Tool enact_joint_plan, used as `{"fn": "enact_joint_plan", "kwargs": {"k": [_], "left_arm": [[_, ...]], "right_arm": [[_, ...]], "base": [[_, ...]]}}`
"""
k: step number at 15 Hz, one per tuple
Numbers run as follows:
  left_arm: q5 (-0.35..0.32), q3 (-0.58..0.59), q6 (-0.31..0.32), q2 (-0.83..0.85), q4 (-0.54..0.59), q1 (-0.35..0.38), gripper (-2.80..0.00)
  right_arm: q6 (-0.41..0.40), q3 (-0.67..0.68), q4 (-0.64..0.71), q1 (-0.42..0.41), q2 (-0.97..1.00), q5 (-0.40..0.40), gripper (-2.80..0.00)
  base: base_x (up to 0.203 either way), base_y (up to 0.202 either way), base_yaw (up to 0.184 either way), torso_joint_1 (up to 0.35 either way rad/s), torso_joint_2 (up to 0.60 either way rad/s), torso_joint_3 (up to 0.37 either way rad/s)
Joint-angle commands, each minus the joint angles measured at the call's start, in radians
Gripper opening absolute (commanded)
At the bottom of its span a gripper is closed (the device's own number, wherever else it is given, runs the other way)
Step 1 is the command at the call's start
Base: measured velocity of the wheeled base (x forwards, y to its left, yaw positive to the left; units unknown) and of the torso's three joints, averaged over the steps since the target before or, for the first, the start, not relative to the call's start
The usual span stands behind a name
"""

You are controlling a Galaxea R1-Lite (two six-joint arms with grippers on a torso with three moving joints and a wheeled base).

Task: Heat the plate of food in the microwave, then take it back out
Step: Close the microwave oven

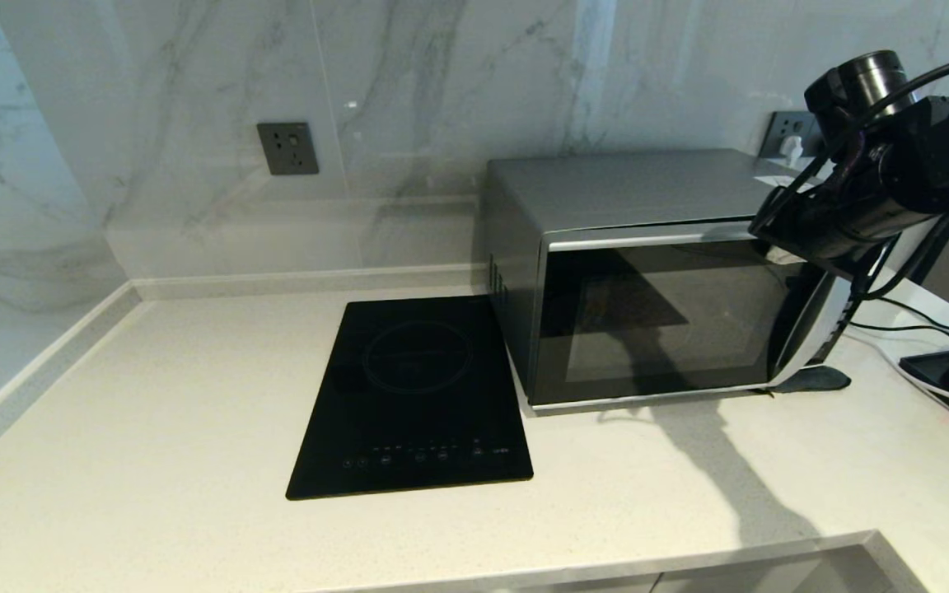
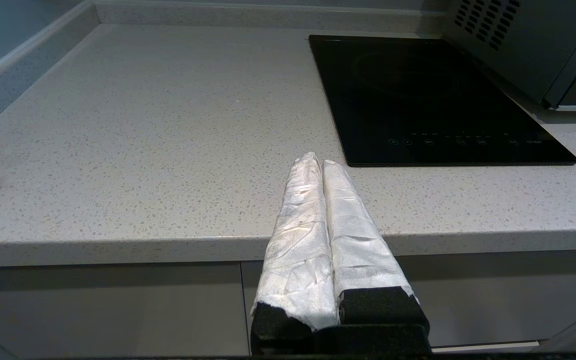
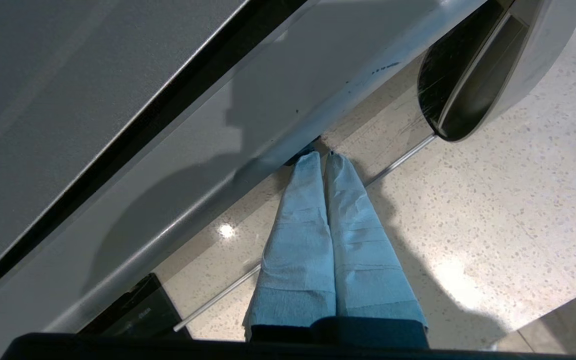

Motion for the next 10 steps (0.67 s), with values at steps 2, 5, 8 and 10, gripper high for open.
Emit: {"fn": "enact_joint_plan", "kwargs": {"k": [2,5,8,10], "left_arm": [[0.0,0.0,-0.001,0.002,0.0,0.0,-2.8],[0.0,0.0,-0.001,0.002,0.0,0.0,-2.8],[0.0,0.0,-0.001,0.002,0.0,0.0,-2.8],[0.0,0.0,-0.001,0.002,0.0,0.0,-2.8]], "right_arm": [[0.004,-0.002,-0.005,0.0,0.008,0.006,-2.8],[0.004,-0.002,-0.038,-0.001,0.008,0.006,-2.8],[0.004,-0.002,-0.04,-0.001,0.007,0.006,-2.8],[0.006,-0.002,-0.04,-0.003,0.005,0.008,-2.8]], "base": [[0.0,0.0,0.0,0.0,0.0,0.0],[0.0,0.0,0.0,0.0,0.0,0.0],[0.0,0.0,0.0,0.0,0.0,0.0],[0.0,0.0,0.0,0.0,0.0,0.0]]}}
